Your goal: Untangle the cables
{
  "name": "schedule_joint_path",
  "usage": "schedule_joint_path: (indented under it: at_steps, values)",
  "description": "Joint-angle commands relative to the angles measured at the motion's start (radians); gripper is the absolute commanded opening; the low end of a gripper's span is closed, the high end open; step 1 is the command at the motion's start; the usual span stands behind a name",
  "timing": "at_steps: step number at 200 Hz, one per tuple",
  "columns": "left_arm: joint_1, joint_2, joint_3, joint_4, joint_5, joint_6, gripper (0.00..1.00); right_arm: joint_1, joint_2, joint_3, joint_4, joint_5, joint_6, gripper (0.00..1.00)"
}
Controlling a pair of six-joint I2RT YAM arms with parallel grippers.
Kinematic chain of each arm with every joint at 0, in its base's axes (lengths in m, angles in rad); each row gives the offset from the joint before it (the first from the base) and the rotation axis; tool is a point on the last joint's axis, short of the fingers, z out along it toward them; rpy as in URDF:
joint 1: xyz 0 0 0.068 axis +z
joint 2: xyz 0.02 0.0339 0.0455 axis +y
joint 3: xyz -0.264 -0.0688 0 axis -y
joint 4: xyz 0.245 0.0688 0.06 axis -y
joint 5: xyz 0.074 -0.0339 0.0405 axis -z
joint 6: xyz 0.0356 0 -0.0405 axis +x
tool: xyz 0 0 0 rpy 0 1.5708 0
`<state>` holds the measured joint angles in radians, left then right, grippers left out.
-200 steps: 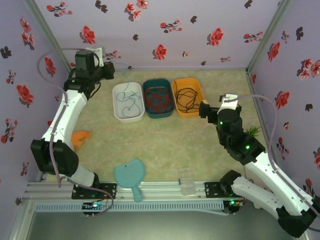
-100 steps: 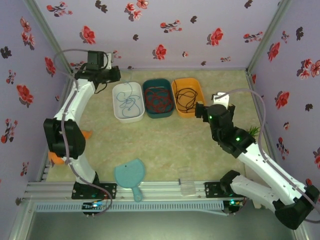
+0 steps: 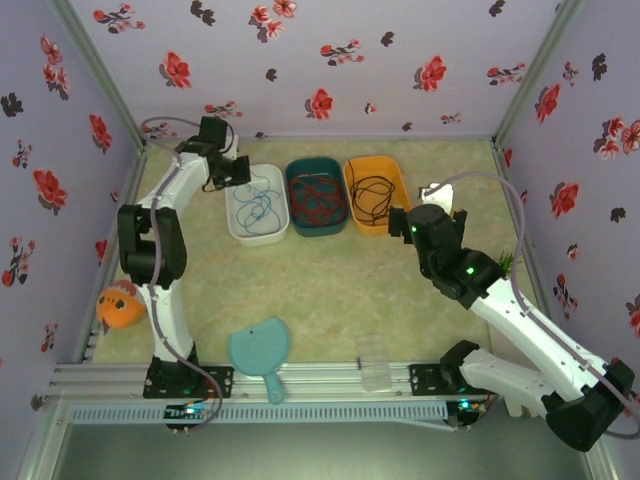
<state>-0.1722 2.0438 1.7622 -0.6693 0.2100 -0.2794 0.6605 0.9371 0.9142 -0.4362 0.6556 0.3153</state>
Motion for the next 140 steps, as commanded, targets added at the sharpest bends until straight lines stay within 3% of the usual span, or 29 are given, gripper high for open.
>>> schedule_joint_path:
  at_steps: [1,52,111,140]
  values:
    - [-0.003,0.027,0.046,-0.047,-0.015,0.035,0.06,-0.007,-0.004,0.028,-0.011,0.023,0.025,0.99]
    - [-0.007,0.044,0.059,-0.059,-0.026,0.039,0.32,-0.009,-0.005,0.029,-0.022,0.022,0.029,0.99]
    - [-0.016,-0.111,-0.014,-0.024,-0.060,0.044,0.50,-0.013,-0.015,0.017,-0.043,0.075,0.047,0.99]
    - [-0.016,-0.261,-0.129,0.053,-0.097,0.047,0.78,-0.035,-0.022,-0.005,-0.038,0.101,0.054,0.99]
